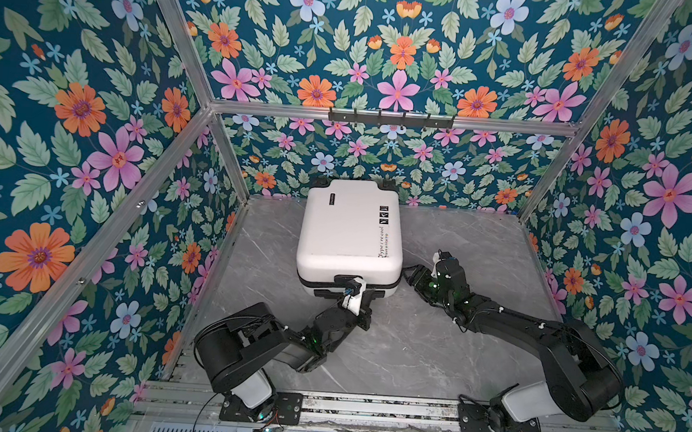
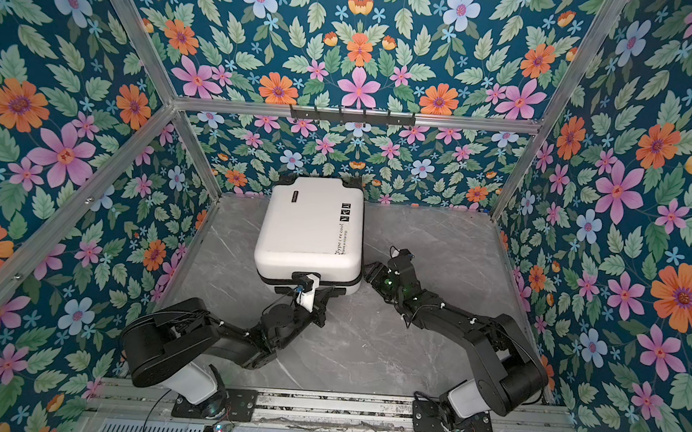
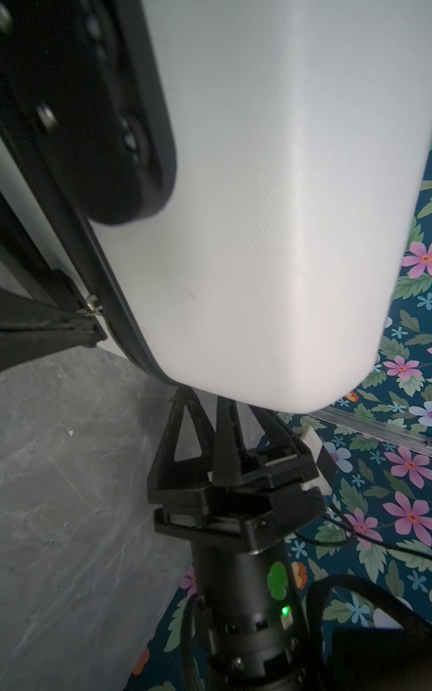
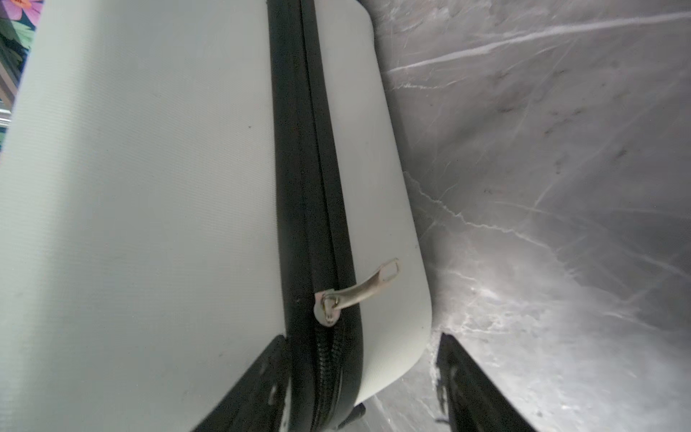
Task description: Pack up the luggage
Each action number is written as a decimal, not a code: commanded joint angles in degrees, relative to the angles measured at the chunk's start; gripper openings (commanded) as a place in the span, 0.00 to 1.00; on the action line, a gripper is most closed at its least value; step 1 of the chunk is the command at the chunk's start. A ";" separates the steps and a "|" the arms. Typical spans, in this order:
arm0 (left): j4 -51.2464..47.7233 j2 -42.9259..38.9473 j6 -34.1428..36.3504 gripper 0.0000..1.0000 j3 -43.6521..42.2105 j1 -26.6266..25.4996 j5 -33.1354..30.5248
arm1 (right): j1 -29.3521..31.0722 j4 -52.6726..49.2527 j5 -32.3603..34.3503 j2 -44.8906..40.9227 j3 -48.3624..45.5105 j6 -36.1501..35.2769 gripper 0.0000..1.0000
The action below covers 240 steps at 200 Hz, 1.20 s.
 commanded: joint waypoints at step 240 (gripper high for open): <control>-64.60 -32.60 -30.50 0.99 8.82 -3.93 -20.57 | 9.49 -10.55 4.91 -6.24 4.97 -10.51 0.61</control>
